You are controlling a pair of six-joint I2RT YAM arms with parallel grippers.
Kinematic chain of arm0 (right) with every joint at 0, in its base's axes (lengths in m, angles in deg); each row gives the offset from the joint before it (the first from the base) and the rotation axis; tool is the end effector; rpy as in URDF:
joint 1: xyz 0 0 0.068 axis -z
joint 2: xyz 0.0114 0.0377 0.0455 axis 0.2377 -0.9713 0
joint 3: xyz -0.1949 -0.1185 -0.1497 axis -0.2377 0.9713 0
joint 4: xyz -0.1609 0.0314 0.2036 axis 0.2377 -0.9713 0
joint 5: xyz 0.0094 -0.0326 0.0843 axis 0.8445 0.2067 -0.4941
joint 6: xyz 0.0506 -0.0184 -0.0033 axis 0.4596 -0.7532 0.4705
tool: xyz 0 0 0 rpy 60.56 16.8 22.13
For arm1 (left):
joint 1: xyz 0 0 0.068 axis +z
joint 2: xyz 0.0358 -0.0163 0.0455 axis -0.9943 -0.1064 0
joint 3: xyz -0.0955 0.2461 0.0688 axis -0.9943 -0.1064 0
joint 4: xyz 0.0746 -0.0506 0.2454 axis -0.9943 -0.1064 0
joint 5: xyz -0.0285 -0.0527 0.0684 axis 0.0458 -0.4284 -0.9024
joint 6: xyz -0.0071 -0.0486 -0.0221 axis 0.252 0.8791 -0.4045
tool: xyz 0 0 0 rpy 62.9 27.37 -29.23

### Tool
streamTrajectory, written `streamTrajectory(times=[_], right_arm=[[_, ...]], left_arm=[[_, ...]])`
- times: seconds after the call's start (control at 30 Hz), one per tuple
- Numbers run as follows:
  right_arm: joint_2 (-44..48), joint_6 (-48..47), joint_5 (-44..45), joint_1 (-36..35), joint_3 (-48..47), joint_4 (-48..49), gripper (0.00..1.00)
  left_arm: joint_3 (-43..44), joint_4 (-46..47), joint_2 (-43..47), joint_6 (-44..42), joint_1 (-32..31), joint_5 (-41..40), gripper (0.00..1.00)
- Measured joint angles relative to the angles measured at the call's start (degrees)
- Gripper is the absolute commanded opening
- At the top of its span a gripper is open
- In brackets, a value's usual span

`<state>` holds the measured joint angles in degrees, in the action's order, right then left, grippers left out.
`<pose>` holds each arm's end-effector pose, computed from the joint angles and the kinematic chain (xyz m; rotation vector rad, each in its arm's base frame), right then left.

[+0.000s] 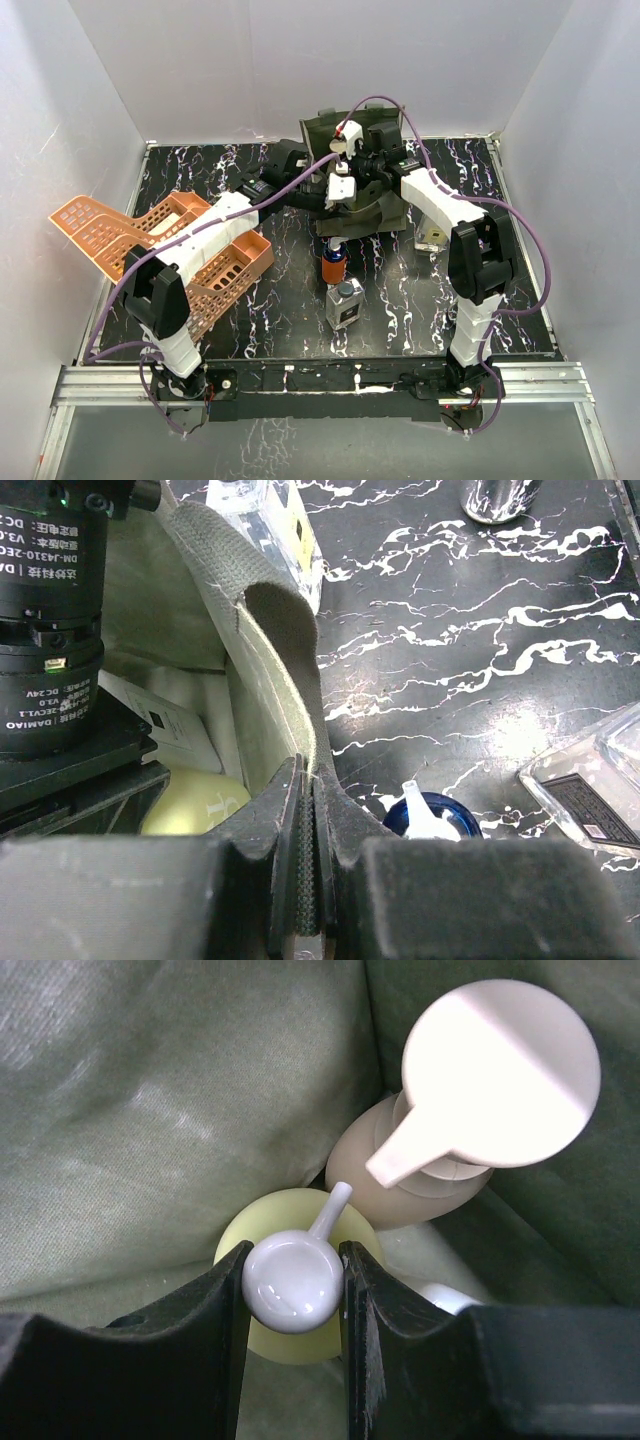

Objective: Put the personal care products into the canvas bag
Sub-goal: Place the care product in the canvas bag.

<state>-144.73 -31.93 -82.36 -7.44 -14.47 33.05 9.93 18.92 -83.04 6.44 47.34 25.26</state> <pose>0.4119 0.1759 0.2796 -0.9422 1.9789 0.5250 0.3030 -0.2563 0.3429 1.6104 1.1603 -0.7291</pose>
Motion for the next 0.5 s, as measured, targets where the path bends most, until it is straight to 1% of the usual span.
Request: streamTrajectory(times=[0.2, 0.3, 0.37, 0.5], right_arm=[[0.0, 0.3, -0.8, 0.0, 1.0, 1.7, 0.08], [0.3, -1.8, -1.4, 0.0, 3.1, 4.0, 0.11], [0.8, -3.6, -1.7, 0.0, 4.6, 5.3, 0.17], [1.4, -6.0, -2.3, 0.0, 5.9, 5.9, 0.35]], left_arm=[[0.2, -1.7, 0.0, -1.4, 0.0, 0.1, 0.00], [0.8, -2.4, 0.0, -1.4, 0.0, -0.2, 0.00], [1.4, -2.9, -0.2, -1.2, 0.0, -0.5, 0.00], [3.1, -3.1, -1.1, -0.3, 0.0, -0.9, 0.00]])
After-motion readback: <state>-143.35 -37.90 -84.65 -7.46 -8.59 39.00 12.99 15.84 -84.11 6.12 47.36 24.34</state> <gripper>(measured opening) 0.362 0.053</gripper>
